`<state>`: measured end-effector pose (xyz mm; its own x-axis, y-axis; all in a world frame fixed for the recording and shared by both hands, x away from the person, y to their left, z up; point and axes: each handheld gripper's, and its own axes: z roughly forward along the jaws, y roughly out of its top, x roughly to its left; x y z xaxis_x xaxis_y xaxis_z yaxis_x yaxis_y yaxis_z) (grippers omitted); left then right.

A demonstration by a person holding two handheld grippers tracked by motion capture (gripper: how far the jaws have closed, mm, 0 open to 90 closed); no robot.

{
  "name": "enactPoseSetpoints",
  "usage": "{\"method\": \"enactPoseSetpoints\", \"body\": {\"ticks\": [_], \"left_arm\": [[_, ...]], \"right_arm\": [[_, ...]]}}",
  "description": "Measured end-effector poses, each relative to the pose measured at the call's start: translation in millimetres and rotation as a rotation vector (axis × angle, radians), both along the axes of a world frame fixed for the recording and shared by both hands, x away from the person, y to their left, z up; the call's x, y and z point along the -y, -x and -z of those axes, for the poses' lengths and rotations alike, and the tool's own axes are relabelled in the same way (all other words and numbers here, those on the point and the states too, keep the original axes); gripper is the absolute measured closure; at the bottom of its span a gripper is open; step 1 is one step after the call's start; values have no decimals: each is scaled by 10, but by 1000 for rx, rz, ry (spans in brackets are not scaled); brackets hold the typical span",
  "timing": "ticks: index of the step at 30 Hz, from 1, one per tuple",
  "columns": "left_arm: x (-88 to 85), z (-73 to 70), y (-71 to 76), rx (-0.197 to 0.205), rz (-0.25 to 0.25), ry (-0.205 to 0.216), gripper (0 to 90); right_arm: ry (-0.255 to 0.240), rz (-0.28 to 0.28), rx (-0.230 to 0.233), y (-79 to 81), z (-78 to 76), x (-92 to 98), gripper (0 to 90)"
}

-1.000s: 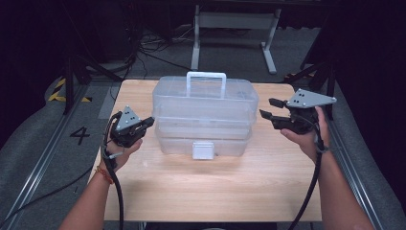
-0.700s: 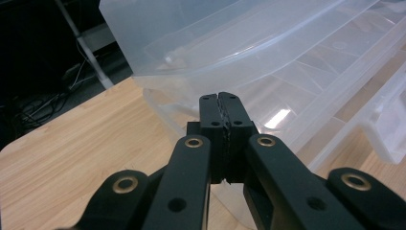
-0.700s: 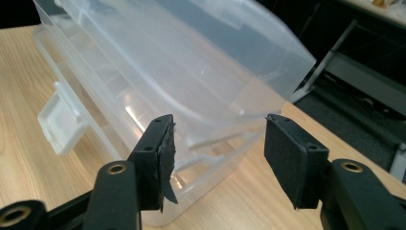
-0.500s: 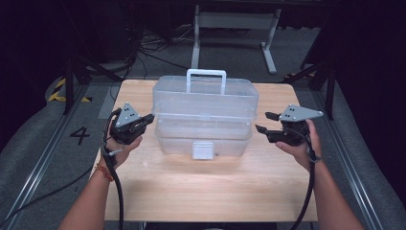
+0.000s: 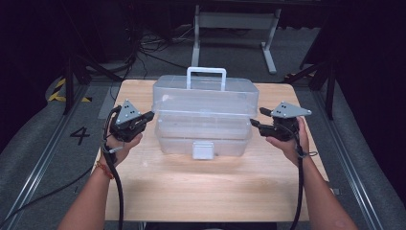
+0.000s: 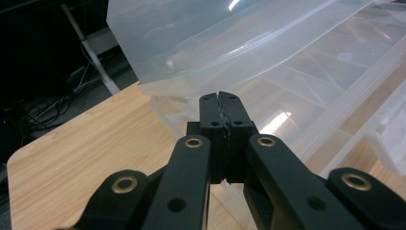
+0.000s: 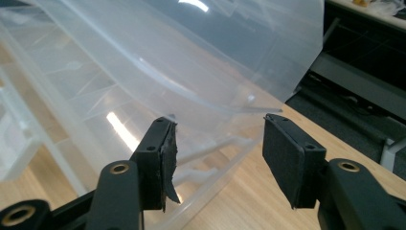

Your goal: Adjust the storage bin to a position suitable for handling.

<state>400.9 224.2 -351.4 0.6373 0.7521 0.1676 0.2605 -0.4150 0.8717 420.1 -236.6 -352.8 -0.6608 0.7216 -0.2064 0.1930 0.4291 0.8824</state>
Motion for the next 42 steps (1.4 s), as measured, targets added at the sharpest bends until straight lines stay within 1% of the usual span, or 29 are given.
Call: {"method": "enactPoseSetpoints", "body": {"ticks": [3,7,9,13,17,18,20,21,23,25,26,29,31,33,36,37,39,42], "left_arm": [[-4,0,-3,0,1,-1,895],[-6,6,-8,6,2,6,895],[-4,6,-10,8,3,8,892],[-3,10,-2,15,3,32,875],[-49,22,12,22,-8,43,862],[-58,36,19,16,-10,54,859],[-81,72,26,15,-11,53,852],[-87,98,30,8,-9,53,850],[-87,160,38,2,-5,46,840],[-73,236,53,-3,0,27,837],[-73,236,53,-3,0,27,836],[-54,320,69,-15,8,10,833],[-50,360,69,-22,14,7,829],[-39,394,73,-27,21,22,822],[-16,428,85,-30,42,35,819],[-4,440,84,-28,44,32,819],[19,451,83,-37,50,31,817],[40,452,76,-29,46,33,818]], "right_arm": [[-23,7,12,-23,3,-7,482],[-26,14,23,-36,2,-28,488],[-30,17,31,-36,0,-36,507],[-38,24,59,-31,-18,-58,523],[-47,32,78,-38,-34,-68,543],[-48,35,83,-40,-39,-67,546],[-56,39,87,-50,-51,-70,548],[-58,42,90,-54,-57,-71,548],[-68,46,90,-74,-78,-71,549],[-68,47,95,-85,-87,-74,550],[-68,47,95,-85,-87,-74,550],[-70,55,94,-116,-96,-93,550],[-72,65,94,-129,-111,-105,552],[-81,71,93,-146,-133,-108,556],[-78,75,97,-172,-166,-110,558],[-71,81,105,-176,-176,-116,558],[-78,79,98,-197,-201,-116,557],[-75,84,103,-231,-238,-117,557]]}}
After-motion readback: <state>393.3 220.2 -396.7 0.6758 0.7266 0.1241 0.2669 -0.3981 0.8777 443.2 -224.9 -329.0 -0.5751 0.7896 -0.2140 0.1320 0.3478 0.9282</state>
